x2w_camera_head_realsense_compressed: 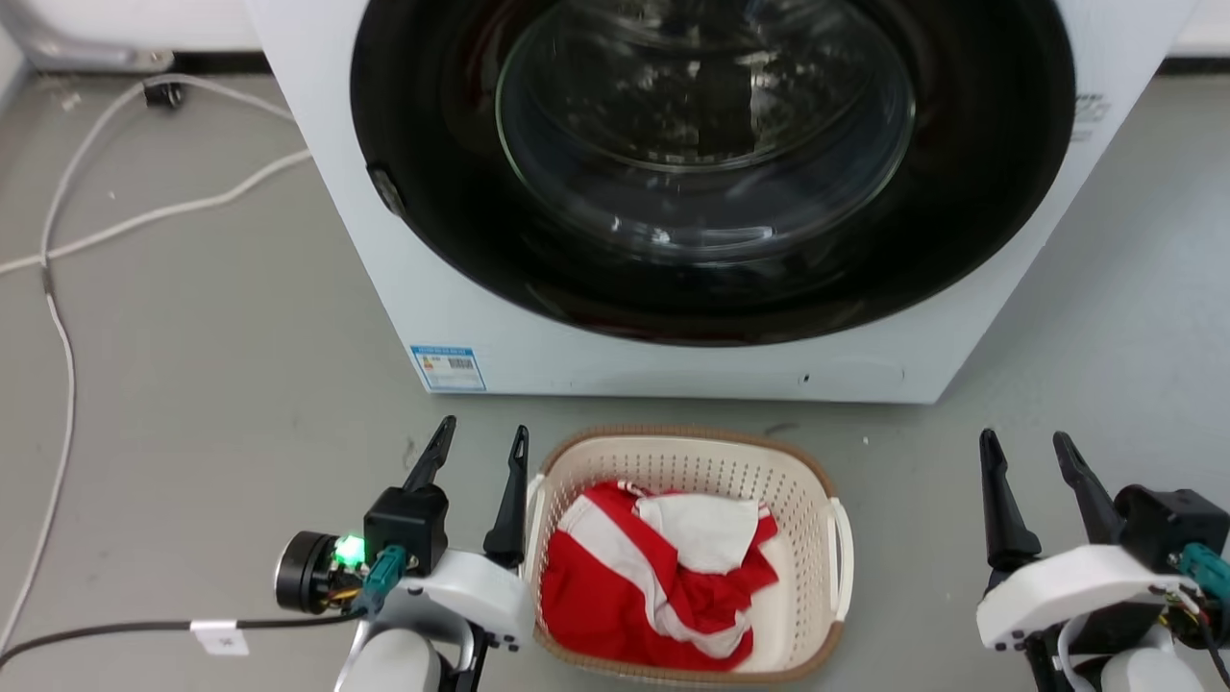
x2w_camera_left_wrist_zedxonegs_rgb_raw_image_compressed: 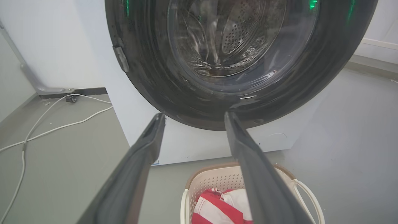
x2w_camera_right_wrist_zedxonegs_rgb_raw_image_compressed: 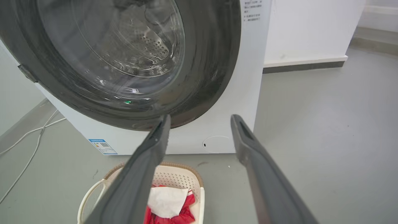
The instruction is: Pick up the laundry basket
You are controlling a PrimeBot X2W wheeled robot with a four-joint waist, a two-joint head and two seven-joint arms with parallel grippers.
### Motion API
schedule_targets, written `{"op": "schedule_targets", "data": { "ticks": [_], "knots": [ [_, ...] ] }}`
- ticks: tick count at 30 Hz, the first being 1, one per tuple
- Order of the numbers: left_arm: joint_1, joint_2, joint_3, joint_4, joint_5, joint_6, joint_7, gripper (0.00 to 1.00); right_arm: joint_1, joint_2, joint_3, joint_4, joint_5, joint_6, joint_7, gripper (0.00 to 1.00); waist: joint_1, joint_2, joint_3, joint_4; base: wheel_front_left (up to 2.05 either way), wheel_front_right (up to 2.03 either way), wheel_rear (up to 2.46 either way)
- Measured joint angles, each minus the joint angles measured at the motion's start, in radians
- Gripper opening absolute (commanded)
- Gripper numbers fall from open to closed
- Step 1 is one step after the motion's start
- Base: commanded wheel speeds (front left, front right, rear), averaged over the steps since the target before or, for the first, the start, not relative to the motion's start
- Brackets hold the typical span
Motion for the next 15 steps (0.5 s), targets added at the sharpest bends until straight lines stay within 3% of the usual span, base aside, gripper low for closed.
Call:
{"op": "schedule_targets", "data": {
  "ticks": [15],
  "knots": [
    [-0.241, 0.005, 0.006, 0.287, -0.044, -0.045, 0.000, 1.00, -0.198, -0.013, 0.029, 0.208, 0.057, 0.000, 0.047, 1.00, 0.0001, 0.0000, 0.304, -0.018, 0.00, 0.00, 0.00]
  ]
}}
